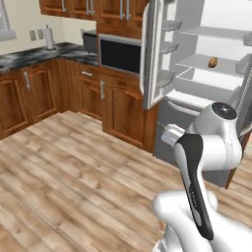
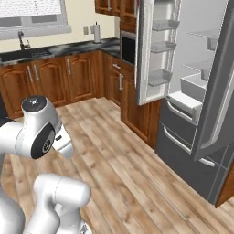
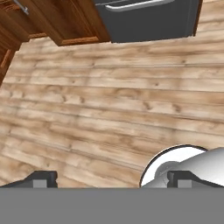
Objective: Gather the onion and eggplant from the fridge and place them on a tray on the dining counter. Then gather the fish and chicken drumstick from the fridge and place them on the other tray.
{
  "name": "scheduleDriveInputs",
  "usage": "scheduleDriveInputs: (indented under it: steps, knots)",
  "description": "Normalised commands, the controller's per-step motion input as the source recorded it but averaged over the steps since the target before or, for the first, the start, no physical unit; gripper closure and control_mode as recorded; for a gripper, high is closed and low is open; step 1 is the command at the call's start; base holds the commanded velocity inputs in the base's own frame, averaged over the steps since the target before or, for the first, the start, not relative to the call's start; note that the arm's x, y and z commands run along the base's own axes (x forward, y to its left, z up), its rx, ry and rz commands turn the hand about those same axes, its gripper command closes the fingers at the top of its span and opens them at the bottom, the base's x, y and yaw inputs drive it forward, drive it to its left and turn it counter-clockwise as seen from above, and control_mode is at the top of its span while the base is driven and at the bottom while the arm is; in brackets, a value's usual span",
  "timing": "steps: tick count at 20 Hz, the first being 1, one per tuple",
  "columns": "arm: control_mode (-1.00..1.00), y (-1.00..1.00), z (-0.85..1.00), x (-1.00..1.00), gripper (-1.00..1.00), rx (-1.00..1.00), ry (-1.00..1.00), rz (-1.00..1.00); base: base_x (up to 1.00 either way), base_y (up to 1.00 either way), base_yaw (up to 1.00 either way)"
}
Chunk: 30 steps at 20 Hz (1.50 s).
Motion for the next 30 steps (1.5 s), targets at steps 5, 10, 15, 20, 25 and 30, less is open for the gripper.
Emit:
scheduleDriveInputs:
  steps: [5,10,15,20,25,30]
  knots:
    - [1.0,0.0,0.0,0.0,-1.0,0.0,0.0,0.0,0.58,0.0,-0.34]
    - [1.0,0.0,0.0,0.0,-1.0,0.0,0.0,0.0,0.64,0.0,-0.3]
    - [1.0,0.0,0.0,0.0,-1.0,0.0,0.0,0.0,0.67,0.0,-0.31]
    - [1.0,0.0,0.0,0.0,-1.0,0.0,0.0,0.0,0.65,0.0,-0.33]
    - [1.0,0.0,0.0,0.0,-1.0,0.0,0.0,0.0,0.61,0.04,-0.31]
    - [1.0,0.0,0.0,0.0,-1.0,0.0,0.0,0.0,0.63,0.22,-0.25]
